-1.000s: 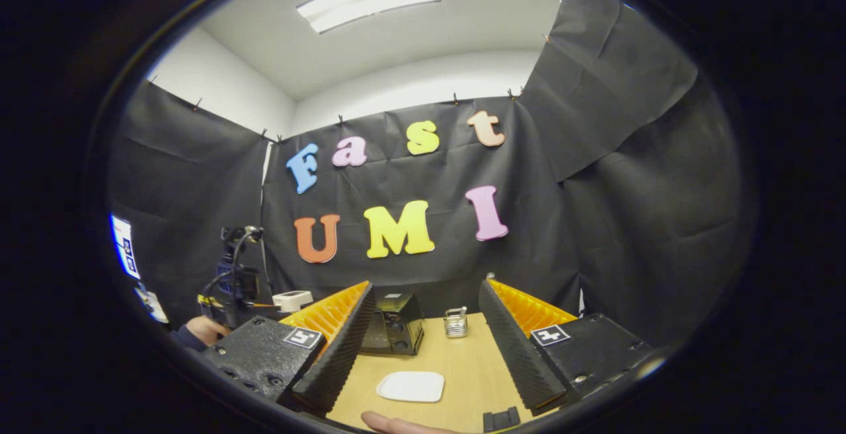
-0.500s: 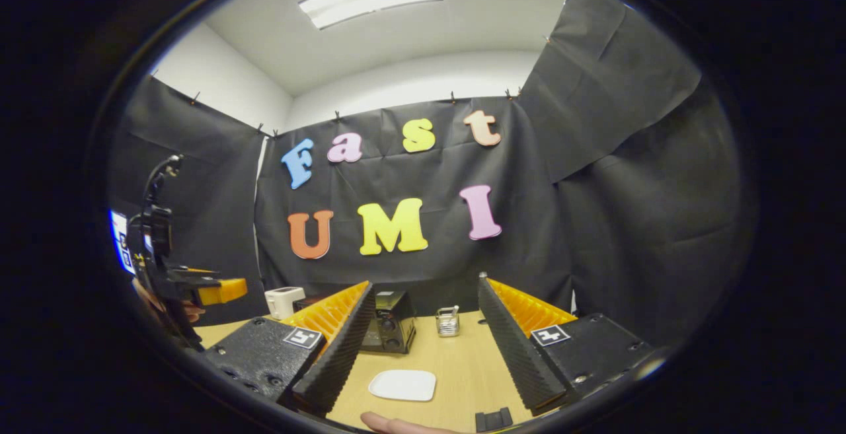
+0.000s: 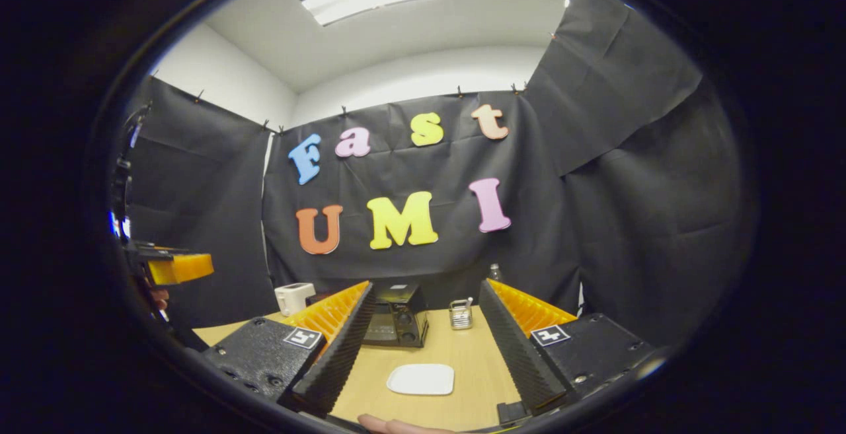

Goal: Open the electric oven with the left hand, put the food in, and close the electric oven.

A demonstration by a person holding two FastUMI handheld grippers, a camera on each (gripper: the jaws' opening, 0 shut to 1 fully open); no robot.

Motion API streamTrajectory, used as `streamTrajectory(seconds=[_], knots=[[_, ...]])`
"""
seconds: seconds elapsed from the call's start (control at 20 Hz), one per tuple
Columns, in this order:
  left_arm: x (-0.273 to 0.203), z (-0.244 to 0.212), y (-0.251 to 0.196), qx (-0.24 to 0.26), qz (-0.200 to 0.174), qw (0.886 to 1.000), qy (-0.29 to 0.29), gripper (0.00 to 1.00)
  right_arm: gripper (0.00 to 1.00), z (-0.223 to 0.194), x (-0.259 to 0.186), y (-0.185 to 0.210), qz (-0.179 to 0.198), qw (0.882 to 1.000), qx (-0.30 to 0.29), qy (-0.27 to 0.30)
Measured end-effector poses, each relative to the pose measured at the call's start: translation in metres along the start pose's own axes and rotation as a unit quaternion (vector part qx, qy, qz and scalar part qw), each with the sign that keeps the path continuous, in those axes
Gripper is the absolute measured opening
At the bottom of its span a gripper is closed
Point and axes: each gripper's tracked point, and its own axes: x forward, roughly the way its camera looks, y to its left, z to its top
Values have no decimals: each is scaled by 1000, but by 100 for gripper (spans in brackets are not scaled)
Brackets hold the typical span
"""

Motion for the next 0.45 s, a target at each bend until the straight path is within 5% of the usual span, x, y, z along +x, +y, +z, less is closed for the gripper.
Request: streamTrajectory(seconds=[0.2, 0.45], knots=[[-10, -3, -6, 4, -13, 1000, -7, 95, 96, -19, 7, 22, 19, 999, -22, 24], [-7, 3, 10, 40, 29, 998, -28, 96, 96, -19, 7, 28, 30, 999, -28, 24]])
